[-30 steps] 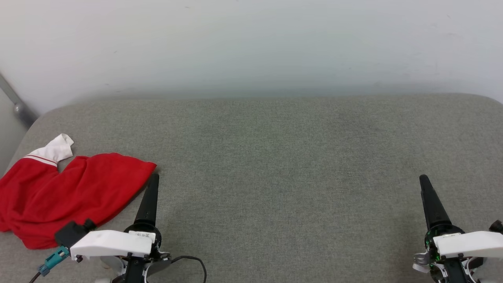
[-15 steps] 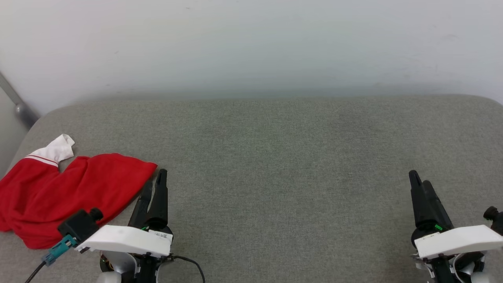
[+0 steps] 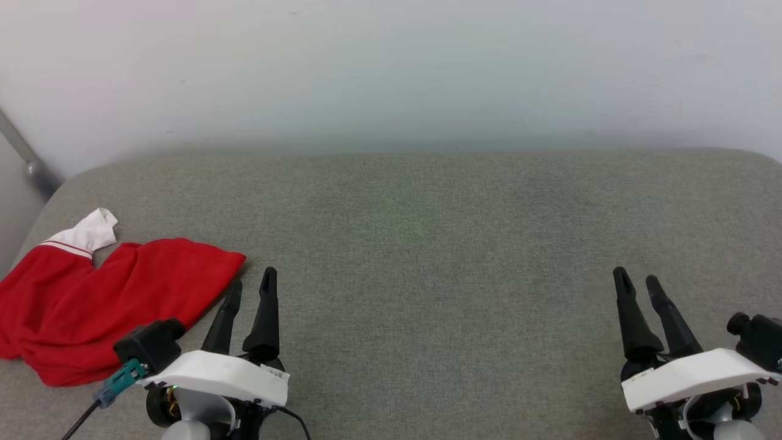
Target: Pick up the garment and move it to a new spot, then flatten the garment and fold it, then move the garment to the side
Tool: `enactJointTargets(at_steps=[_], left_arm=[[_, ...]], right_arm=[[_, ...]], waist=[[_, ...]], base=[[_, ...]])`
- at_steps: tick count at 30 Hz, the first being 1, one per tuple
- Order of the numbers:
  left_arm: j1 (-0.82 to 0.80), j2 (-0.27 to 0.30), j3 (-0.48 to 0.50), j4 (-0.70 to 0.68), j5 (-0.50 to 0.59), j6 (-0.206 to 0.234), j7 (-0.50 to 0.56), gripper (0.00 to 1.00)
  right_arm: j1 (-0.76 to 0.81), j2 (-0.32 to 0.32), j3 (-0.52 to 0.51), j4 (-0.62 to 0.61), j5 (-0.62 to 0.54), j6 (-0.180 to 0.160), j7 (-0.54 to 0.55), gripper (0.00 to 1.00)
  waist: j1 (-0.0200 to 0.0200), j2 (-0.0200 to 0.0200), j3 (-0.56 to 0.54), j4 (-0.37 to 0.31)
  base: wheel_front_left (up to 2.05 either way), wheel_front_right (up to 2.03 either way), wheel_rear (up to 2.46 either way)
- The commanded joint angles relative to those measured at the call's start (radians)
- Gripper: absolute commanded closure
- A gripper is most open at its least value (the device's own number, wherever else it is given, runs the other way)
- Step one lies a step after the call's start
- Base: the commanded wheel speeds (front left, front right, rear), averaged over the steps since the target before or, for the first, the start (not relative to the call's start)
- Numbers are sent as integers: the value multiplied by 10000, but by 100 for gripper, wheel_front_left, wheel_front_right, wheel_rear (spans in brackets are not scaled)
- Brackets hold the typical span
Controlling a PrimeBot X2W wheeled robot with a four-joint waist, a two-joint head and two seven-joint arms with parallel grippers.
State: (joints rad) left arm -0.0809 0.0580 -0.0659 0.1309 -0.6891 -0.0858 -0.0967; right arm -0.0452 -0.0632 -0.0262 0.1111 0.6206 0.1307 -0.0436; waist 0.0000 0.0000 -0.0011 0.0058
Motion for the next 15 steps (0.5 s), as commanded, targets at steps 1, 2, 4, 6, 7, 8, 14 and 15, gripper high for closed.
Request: enactJointTargets(at_steps=[1, 2, 4, 6, 7, 8, 14, 15], left_arm=[[-123, 90, -93, -106, 405, 89, -117, 0], [-122, 105, -120, -85, 543, 133, -149, 0], [-137, 138, -174, -68, 803, 202, -208, 0], [-152, 163, -233, -51, 1046, 273, -264, 0], [-158, 175, -259, -37, 1169, 317, -297, 0], [-165, 191, -285, -29, 1288, 351, -327, 0], [-199, 258, -434, 23, 1942, 531, -491, 0], [-202, 266, -457, 29, 2036, 555, -516, 0]], right_arm=[[-24, -93, 91, -189, -443, 0, -12, 0], [-15, -100, 109, -209, -568, 0, -6, 0], [-3, -107, 130, -256, -861, 0, -20, 0], [12, -105, 149, -299, -1142, 0, -29, 0], [30, -101, 153, -308, -1273, 0, -15, 0], [51, -96, 154, -315, -1408, 0, 11, 0], [154, -45, 167, -357, -2152, 0, 57, 0], [165, -37, 169, -368, -2273, 0, 47, 0]], waist=[[0, 0, -4, 3], [0, 0, -5, 6], [0, 0, -7, 10], [0, 0, -7, 14], [0, 0, -10, 17], [0, 0, -12, 20], [0, 0, -28, 30], [0, 0, -30, 31]], base=[[0, 0, 0], [0, 0, 0], [0, 0, 0], [0, 0, 0], [0, 0, 0], [0, 0, 0], [0, 0, 0], [0, 0, 0]])
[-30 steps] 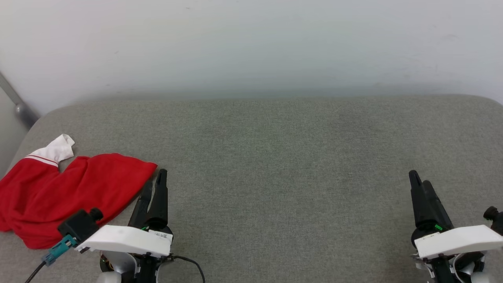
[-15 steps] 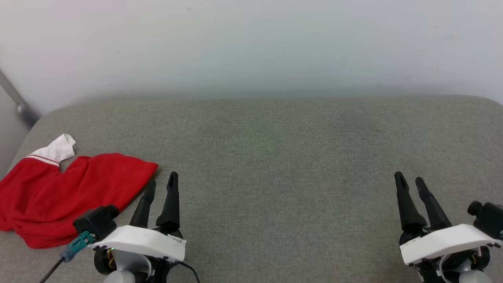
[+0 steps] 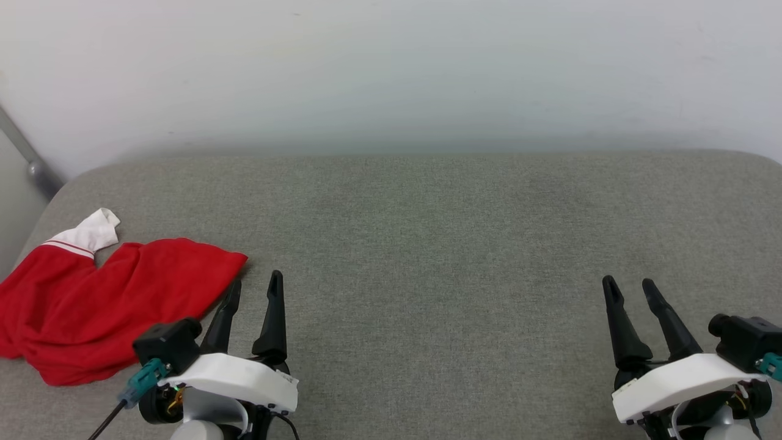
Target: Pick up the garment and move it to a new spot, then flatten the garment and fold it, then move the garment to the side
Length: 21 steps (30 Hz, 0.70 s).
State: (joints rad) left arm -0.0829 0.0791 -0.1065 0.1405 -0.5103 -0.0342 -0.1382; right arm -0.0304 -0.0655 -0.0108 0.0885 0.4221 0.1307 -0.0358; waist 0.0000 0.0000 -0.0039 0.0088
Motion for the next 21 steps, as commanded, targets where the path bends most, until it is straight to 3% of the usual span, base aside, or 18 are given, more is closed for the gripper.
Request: enactJointTargets(at_steps=[1, 21], left_arm=[[-185, 63, -79, -53, 345, 63, -123, 0], [-202, 39, -363, 397, 1891, 296, -593, 0]], right_arm=[[27, -8, 9, -153, -404, 0, -31, 0], [182, 122, 44, -289, -2395, 0, -100, 0]], waist=[[0, 0, -4, 4], [0, 0, -17, 24]], base=[[0, 0, 0], [0, 0, 0]])
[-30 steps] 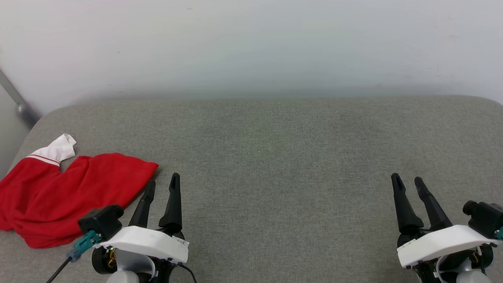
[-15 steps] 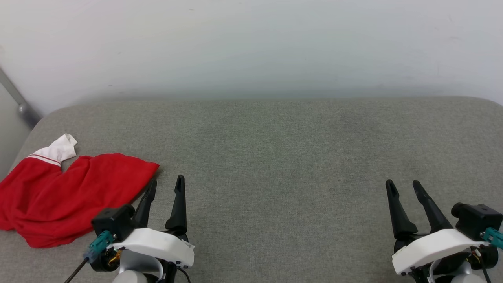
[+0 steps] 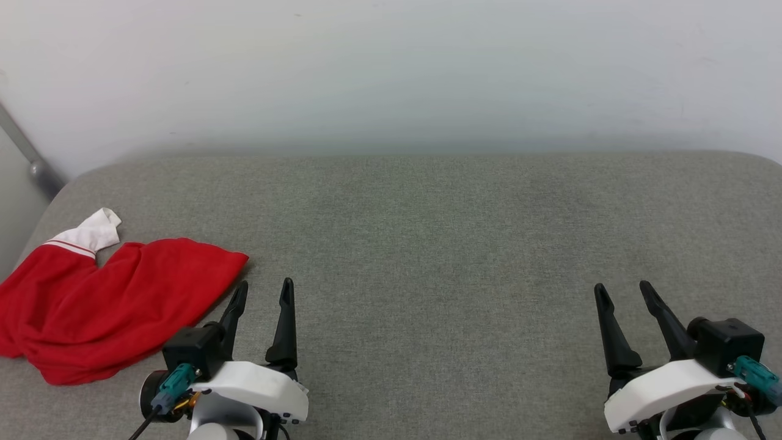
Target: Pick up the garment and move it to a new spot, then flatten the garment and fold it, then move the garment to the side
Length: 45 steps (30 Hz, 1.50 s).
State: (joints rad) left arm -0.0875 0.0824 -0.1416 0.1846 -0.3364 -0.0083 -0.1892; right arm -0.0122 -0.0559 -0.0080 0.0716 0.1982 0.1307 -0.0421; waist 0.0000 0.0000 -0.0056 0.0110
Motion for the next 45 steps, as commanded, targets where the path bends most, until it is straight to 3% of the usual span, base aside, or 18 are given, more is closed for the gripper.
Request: enactJointTargets(at_steps=[1, 31, 37, 45], left_arm=[[-155, 3, -15, -30, 231, 49, -110, 0], [-217, -204, 14, 577, 2060, 21, -721, 0], [-276, -244, 102, 718, 2108, 103, -772, 0], [-346, -290, 444, 747, 1722, 243, -765, 0]], right_arm=[[5, 30, 16, -118, -235, 0, -31, 0], [166, 65, -9, -229, -1961, -1, -460, 0], [258, 67, -49, -306, -2135, -1, -528, 0], [188, 62, 53, -389, -1964, -1, -536, 0]], waist=[[0, 0, -1, 2], [0, 0, -65, 133], [0, 0, -81, 668], [0, 0, -37, 2051]], base=[[0, 0, 0], [0, 0, 0], [0, 0, 0], [0, 0, 0]])
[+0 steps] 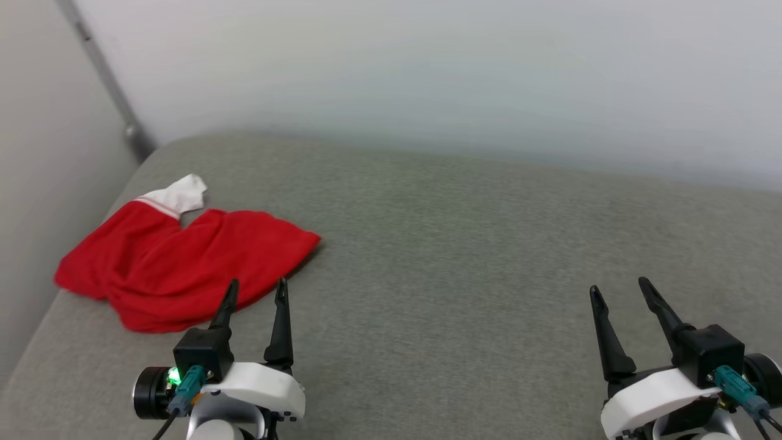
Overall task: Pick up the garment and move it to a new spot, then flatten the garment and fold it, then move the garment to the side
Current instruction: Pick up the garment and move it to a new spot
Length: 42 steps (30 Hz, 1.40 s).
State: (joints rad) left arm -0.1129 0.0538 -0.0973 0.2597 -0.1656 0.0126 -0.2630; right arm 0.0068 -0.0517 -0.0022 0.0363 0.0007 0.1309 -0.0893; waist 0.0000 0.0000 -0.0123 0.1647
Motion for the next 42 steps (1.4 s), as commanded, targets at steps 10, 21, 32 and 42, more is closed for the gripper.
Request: enactJointTargets(at_steps=[10, 21, 32, 42], left_arm=[[-29, 14, 492, 165, -28, 121, -27, 0], [-84, 3, 730, 14, 89, 3, -27, 0], [-918, -23, 824, 86, -168, -198, -27, 0], [-4332, 733, 1118, 1436, -1055, -826, 1367, 0]], right_arm=[[-263, 16, 304, -21, 273, -3, -152, 0], [-447, 15, 545, 105, 201, -5, -214, 0], [-715, 15, 617, 33, 82, -5, -35, 0], [-1593, 11, 570, -308, -624, -5, 214, 0]], waist=[[0, 0, 145, 2212], [0, 0, 337, 3109], [0, 0, 771, 2923], [0, 0, 2496, 2015]], base=[[0, 0, 0], [0, 0, 0], [0, 0, 0], [0, 0, 0]])
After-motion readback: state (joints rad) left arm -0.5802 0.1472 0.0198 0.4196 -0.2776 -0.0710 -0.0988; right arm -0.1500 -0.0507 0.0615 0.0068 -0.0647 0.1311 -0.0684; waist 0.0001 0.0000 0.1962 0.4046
